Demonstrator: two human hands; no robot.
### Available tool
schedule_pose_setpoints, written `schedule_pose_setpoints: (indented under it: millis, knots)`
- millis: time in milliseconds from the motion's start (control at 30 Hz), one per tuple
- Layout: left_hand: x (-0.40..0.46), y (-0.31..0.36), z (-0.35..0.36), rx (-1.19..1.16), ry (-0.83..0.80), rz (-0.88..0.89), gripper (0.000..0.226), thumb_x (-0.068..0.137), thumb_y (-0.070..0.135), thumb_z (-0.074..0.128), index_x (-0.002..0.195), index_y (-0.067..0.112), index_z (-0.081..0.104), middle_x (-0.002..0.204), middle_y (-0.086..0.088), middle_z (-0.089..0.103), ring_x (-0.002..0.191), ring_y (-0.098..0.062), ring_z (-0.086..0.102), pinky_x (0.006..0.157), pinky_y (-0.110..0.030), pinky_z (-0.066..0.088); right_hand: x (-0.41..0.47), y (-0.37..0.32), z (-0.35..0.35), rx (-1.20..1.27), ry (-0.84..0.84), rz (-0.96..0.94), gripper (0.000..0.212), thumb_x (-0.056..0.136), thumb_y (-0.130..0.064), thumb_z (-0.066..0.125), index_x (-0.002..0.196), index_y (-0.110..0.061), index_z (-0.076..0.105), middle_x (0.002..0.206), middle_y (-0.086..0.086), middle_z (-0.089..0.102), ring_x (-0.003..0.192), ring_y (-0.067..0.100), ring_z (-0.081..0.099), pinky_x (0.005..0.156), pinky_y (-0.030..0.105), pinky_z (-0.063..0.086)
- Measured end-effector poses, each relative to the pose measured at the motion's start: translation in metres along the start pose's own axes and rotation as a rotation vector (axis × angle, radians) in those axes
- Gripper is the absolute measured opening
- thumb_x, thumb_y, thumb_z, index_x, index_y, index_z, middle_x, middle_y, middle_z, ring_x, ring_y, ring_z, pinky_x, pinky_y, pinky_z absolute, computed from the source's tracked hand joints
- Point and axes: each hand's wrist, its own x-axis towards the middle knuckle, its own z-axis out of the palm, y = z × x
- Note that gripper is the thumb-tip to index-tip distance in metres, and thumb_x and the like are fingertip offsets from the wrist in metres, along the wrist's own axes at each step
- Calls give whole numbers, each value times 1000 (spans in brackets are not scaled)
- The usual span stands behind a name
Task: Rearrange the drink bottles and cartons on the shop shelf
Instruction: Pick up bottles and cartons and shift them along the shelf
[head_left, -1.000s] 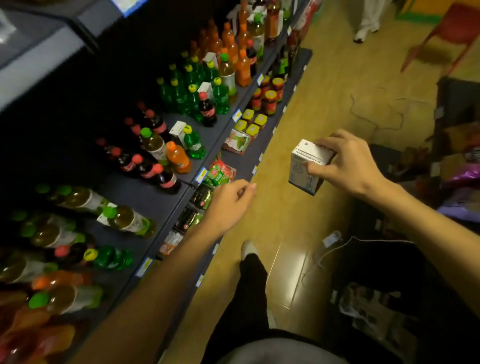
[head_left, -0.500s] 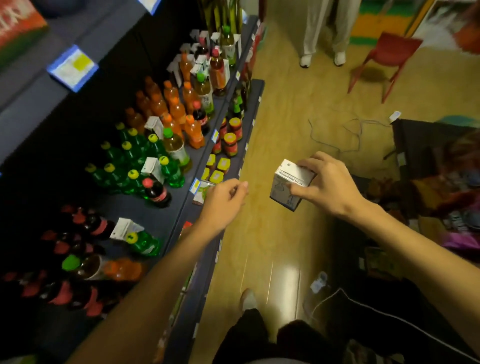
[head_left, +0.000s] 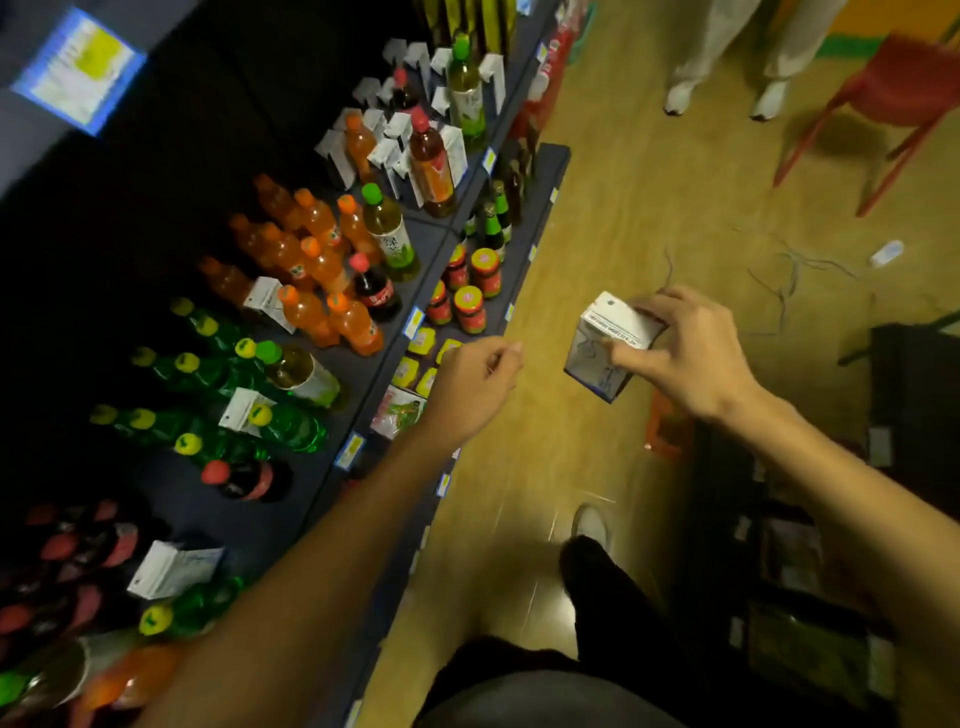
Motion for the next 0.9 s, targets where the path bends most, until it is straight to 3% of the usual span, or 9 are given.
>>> schedule_pose_setpoints:
  millis: [133, 300, 467, 567, 700, 900]
  knots:
    - [60, 30, 10, -6, 84, -69, 36, 96, 32, 50, 73, 8, 62, 55, 0, 57, 58, -23, 59, 62, -46, 52, 78, 31, -20, 27, -69, -52, 55, 64, -51, 59, 106, -15, 69, 91, 7, 60, 84, 26, 59, 72, 36, 47]
    - [125, 51, 12, -69, 164, -108, 39, 93, 36, 49, 66, 9, 56, 56, -9, 53, 54, -21, 50, 53, -43, 43, 165, 47, -29, 59, -101, -143, 42, 71, -35, 77, 105, -12, 69, 88, 9, 60, 81, 26, 58, 71, 38, 47]
    - [191, 52, 3, -69, 229, -141, 41, 98, 27, 51, 57, 23, 52, 49, 5, 49, 48, -6, 45, 55, -28, 37, 251, 55, -15, 91, -153, -230, 35, 72, -26, 79, 102, -12, 69, 86, 8, 59, 81, 25, 56, 72, 38, 45]
    - [239, 41, -5, -84, 284, -168, 34, 97, 29, 50, 72, 9, 63, 57, 0, 57, 55, -12, 54, 60, -34, 46, 304, 59, -2, 37, -196, -299, 37, 72, -32, 78, 101, -12, 70, 83, 11, 58, 81, 29, 54, 74, 39, 41]
    - [299, 32, -17, -107, 357, -210, 36, 97, 32, 50, 78, 5, 64, 67, -17, 62, 56, -20, 58, 56, -34, 50, 369, 58, 15, -5, -239, -343, 37, 72, -35, 78, 101, -14, 70, 85, 12, 60, 84, 29, 51, 77, 38, 38]
    - [355, 1, -42, 20, 448, -302, 35, 95, 40, 46, 79, 14, 62, 65, -8, 64, 62, -22, 63, 62, -48, 52, 448, 45, 29, -12, -290, -462, 30, 71, -28, 79, 97, -14, 72, 80, 9, 60, 78, 27, 50, 70, 27, 26]
